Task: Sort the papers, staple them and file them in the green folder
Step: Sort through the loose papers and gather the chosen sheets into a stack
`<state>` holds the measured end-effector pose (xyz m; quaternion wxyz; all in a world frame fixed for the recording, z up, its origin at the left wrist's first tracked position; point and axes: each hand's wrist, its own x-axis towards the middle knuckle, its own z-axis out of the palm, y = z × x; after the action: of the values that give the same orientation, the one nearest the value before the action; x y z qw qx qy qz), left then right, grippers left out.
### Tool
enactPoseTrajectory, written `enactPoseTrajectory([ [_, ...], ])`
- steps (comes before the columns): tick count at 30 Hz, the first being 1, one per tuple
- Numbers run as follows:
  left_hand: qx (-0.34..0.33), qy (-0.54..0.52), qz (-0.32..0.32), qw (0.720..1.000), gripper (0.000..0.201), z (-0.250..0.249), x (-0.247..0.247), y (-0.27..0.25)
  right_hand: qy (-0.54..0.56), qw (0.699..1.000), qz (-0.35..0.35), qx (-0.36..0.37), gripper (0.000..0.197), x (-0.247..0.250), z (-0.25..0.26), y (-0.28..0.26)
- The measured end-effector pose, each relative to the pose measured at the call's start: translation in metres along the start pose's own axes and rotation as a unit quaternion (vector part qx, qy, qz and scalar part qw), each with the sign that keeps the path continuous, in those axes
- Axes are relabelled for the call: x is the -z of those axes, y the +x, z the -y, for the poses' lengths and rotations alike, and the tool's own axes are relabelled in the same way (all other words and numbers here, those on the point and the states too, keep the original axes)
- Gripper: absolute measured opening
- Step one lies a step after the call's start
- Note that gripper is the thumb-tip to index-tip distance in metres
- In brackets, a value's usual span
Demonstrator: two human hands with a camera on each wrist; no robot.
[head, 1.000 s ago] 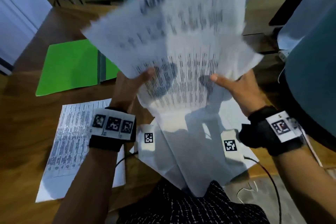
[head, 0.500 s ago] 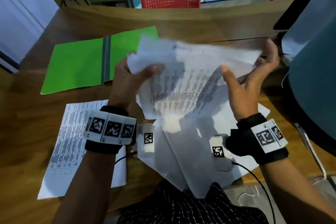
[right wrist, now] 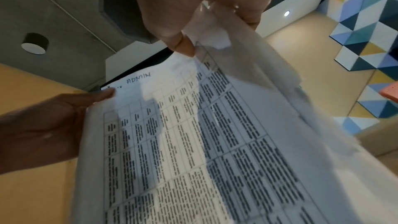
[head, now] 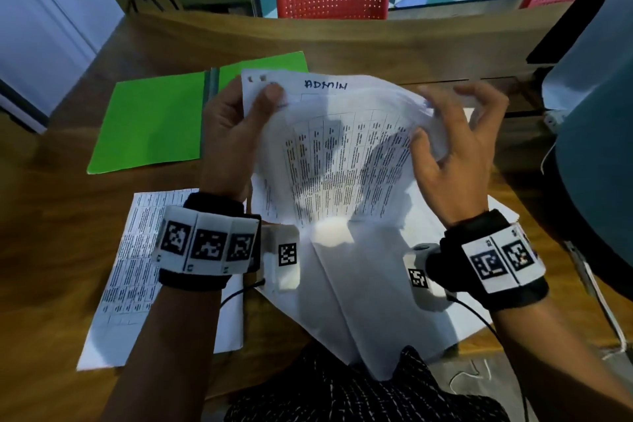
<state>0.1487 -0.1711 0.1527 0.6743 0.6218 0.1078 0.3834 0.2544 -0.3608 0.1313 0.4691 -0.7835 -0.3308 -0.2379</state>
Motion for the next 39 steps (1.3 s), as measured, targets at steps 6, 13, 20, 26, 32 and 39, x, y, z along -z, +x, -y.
enactPoseTrajectory([
  [6, 0.052, -0.049, -0.11, 0.991, 0.041, 0.018, 0.002, -0.007, 0.205, 0.97, -0.011, -0.133, 0.049, -0.007, -0.009, -0.003],
  [13, 0.118, 0.074, -0.018, 0.99, 0.058, 0.054, 0.008, -0.024, 0.308, 0.905, 0.05, -0.29, 0.026, -0.021, -0.016, 0.001],
  [20, -0.016, 0.028, -0.003, 0.999, 0.034, 0.01, 0.017, -0.004, 0.464, 0.873, -0.052, -0.143, 0.028, 0.011, 0.014, 0.026],
  [26, 0.123, 0.077, 0.092, 0.985, 0.058, 0.041, 0.024, -0.028, 0.371, 0.881, 0.047, -0.291, 0.042, -0.009, 0.002, -0.02],
  [32, 0.058, 0.035, 0.017, 0.998, 0.023, 0.018, 0.008, -0.014, 0.338, 0.916, -0.008, -0.213, 0.035, -0.01, 0.017, -0.001],
  [39, 0.101, 0.041, 0.034, 0.993, 0.041, 0.022, 0.019, -0.018, 0.327, 0.912, -0.005, -0.247, 0.044, -0.013, 0.001, -0.013],
])
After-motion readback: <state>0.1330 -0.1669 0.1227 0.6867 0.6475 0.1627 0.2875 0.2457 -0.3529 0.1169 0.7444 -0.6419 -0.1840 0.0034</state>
